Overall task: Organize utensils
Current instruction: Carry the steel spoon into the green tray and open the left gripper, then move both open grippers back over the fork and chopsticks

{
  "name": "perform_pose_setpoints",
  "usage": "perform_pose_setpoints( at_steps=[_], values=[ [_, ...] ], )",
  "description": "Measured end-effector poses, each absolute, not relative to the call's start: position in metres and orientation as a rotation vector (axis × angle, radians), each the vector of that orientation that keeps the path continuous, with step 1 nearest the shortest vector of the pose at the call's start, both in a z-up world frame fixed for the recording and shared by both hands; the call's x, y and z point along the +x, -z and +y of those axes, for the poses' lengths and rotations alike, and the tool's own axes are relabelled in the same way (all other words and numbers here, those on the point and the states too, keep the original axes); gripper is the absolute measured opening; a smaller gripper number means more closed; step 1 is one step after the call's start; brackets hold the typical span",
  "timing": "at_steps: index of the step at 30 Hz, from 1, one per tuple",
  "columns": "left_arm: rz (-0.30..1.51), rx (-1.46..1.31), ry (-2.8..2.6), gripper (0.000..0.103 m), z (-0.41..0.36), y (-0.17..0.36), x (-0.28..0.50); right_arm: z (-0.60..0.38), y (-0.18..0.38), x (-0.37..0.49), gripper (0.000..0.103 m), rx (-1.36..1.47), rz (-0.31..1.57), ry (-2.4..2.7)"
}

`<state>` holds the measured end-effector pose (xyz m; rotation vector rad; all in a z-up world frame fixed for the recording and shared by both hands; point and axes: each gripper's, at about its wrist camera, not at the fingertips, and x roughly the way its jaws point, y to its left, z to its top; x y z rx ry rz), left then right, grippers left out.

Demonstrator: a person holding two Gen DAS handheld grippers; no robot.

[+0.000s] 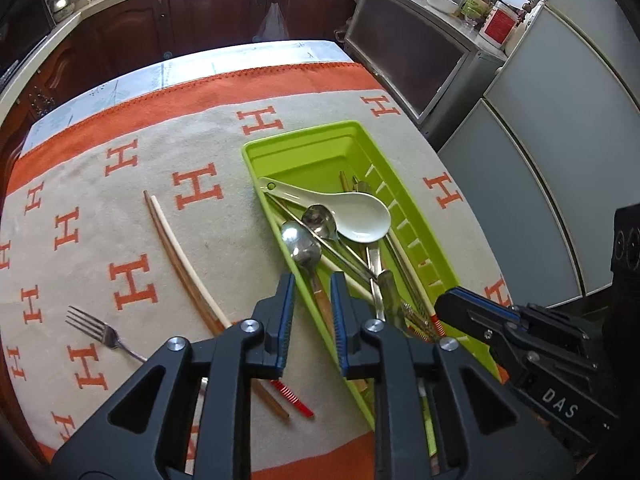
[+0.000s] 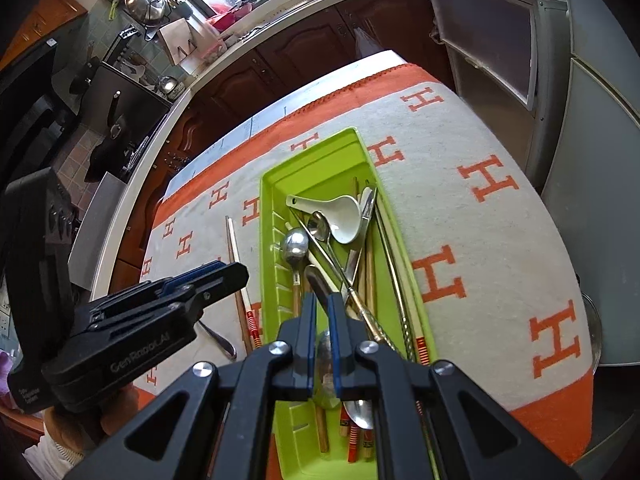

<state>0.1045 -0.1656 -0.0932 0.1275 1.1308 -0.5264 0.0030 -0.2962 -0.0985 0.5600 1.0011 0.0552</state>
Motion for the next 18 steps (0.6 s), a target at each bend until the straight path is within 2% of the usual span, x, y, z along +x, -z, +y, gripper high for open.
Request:
perform_pose_setpoints(
  at_steps=[5,8,11,18],
  values=[
    [1.106,0.138,0.469,0.034,-0.132,0.084,0.084,-0.279,0.098,0.005,0.006,0.53,1.02,-0.089],
    [1.109,0.143,0.421,0.035,-0.111,0.085,0.075,-0.267,0.098,0.006,0.008,0.513,1.034,-0.111],
    [1.121,0.143,0.364,0.035,-0.091,0.09,0.07,-0.253,0.097,0.008,0.017,0.491,1.041,-0.133],
    [1.152,0.098,0.283,0.035,-0.047,0.101,0.063,-0.223,0.098,0.012,0.017,0.449,1.071,-0.185]
  ],
)
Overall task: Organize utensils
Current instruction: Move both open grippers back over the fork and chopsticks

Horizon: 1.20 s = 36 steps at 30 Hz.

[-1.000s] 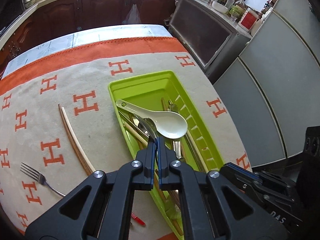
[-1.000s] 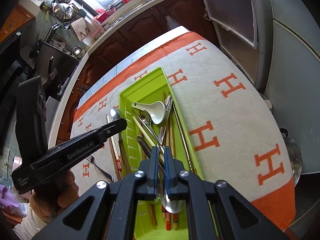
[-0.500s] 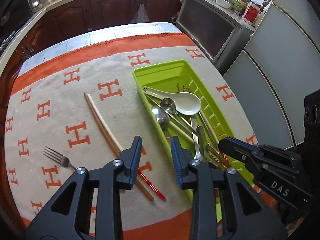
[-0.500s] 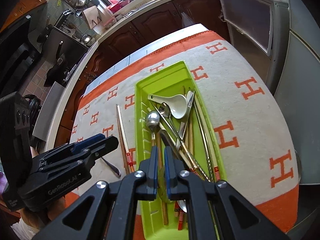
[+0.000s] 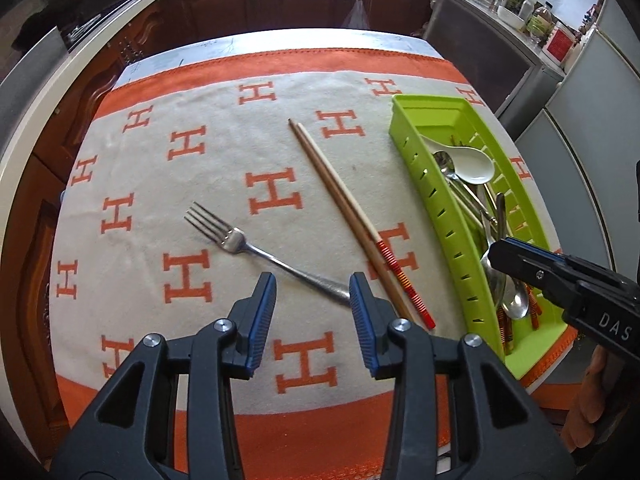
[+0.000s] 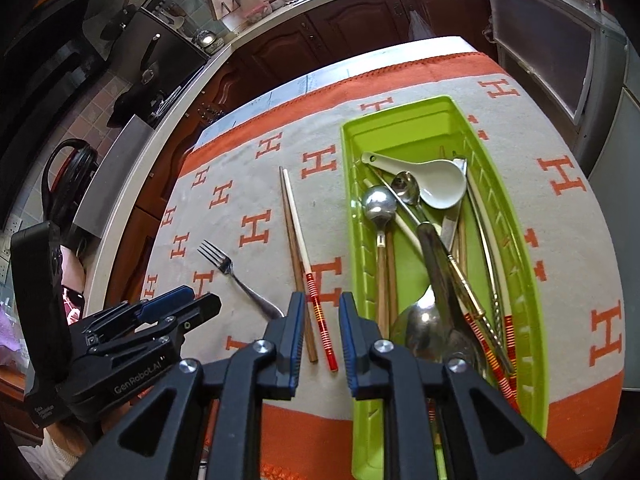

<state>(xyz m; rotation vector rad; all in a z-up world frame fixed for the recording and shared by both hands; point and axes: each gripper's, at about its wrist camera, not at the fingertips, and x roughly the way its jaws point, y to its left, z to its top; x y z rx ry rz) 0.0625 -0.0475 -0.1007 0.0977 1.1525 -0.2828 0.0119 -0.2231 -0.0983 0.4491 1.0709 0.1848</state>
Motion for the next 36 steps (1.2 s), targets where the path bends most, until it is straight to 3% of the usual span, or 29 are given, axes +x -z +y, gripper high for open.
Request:
perform_pose_setpoints(
  at_steps=[36],
  values=[
    [1.318,0.002,0.162,0.035,0.002,0.16,0.077,-0.167,0.124,0.052,0.017,0.315,1.193,-0.235]
  ],
)
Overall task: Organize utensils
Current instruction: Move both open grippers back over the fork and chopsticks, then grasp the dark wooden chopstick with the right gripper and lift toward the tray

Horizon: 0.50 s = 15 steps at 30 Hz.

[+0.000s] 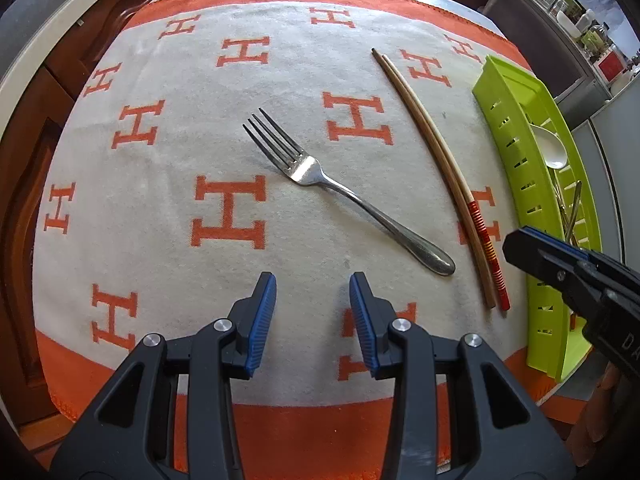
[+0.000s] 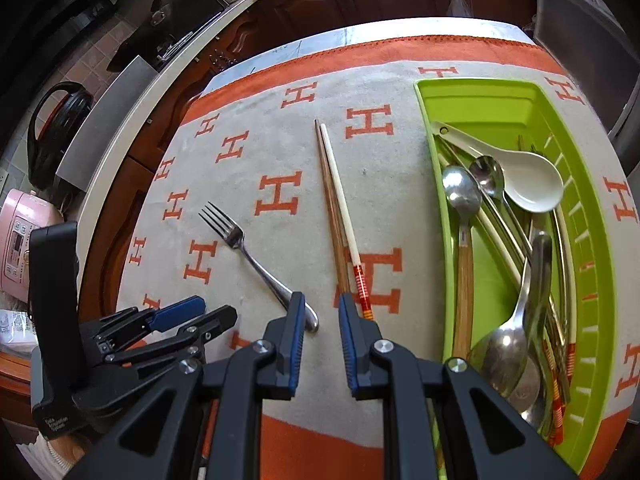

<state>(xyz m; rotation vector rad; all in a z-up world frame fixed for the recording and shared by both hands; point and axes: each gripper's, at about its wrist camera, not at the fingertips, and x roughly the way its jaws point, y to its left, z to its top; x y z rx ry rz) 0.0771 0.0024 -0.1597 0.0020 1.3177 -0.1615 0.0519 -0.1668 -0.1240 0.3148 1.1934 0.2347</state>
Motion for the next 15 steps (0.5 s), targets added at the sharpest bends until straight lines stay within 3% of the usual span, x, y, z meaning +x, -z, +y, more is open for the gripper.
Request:
perform_pose_setpoints(
  at_steps=[15],
  values=[
    [1.309,-0.054,0.137,0.035,0.019,0.165,0.087,-0.146,0.15,0.09,0.017,0.178,1.273,-0.243]
  ],
)
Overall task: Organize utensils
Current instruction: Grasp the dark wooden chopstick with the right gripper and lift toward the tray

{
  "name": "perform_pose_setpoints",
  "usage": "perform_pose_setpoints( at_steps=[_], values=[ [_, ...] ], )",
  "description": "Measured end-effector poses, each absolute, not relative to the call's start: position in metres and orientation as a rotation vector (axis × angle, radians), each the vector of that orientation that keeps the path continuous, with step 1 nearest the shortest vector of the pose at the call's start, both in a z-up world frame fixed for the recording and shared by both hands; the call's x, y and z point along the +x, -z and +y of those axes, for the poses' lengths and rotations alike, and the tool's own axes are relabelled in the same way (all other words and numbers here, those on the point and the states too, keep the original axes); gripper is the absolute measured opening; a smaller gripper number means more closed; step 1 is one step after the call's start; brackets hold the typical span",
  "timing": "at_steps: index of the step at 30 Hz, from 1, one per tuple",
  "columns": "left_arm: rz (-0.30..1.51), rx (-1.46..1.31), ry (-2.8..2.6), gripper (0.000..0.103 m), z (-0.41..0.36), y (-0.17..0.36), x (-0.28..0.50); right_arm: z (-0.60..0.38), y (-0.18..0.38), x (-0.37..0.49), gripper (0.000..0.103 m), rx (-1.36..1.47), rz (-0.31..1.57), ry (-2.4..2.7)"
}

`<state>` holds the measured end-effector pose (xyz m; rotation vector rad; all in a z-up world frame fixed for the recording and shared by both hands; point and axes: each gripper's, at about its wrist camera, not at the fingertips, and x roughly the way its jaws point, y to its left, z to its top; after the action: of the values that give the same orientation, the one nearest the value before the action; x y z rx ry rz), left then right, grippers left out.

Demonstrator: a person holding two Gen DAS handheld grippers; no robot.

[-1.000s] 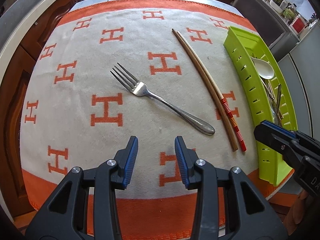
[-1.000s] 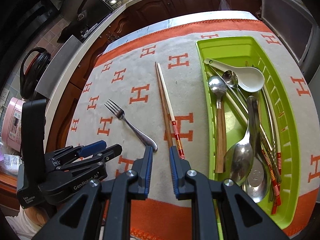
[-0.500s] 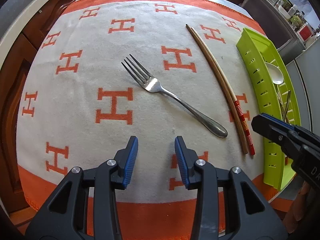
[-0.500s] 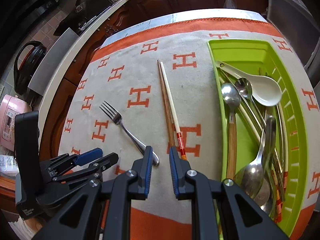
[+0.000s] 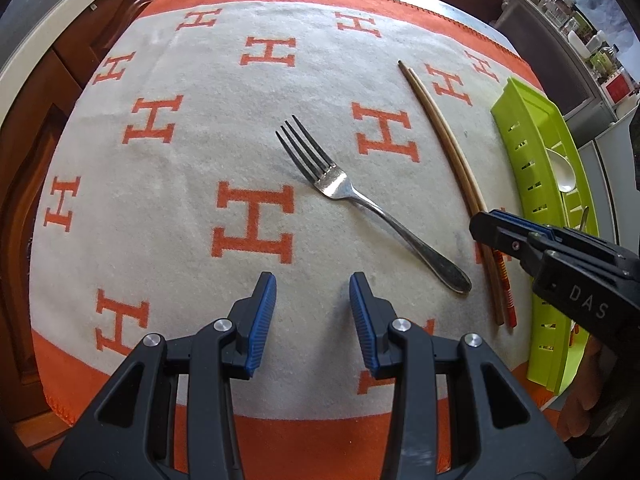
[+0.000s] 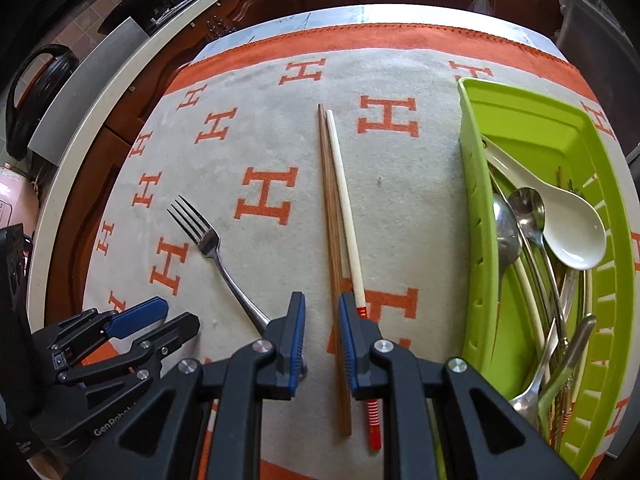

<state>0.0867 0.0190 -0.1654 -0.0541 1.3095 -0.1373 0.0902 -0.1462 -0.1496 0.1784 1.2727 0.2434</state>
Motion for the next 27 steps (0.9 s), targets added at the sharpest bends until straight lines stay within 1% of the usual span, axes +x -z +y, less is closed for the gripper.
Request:
perform_pose_setpoints(
  at_steps=[4,9,11,12,13,20,27],
  values=[
    [1.308,-0.055,0.139,0.035,0.019,0.165,0.087,-0.143,0.157,0.095,0.017,0.152,1.299,-0.23],
    [1.306,-0.054,0.138,0.035,0.018,0.164,0.087,-0.133,0.158,0.097,0.017,0.081,1.267,-0.22],
    [1.308,-0.057,0.138,0.035,0.019,0.164,0.087,-0.126,0.158,0.096,0.011,0.02,1.248,-0.198],
    [1.308,-0.057,0.139,0.035,0.019,0.164,0.087,-0.123,0.158,0.095,0.007,-0.009,1.24,-0.185],
    [1.308,-0.056,0.139,0.035,0.019,0.164,0.087,-0.122,0.158,0.094,0.007,-0.023,1.232,-0.182],
    [1.309,-0.045,0.144,0.035,0.015,0.163,0.083,-0.129,0.155,0.088,0.006,0.042,1.229,-0.21],
    [1.29,-0.022,0.15,0.035,0.009,0.158,0.079,-0.137,0.138,0.069,0.006,0.13,1.2,-0.263]
  ],
)
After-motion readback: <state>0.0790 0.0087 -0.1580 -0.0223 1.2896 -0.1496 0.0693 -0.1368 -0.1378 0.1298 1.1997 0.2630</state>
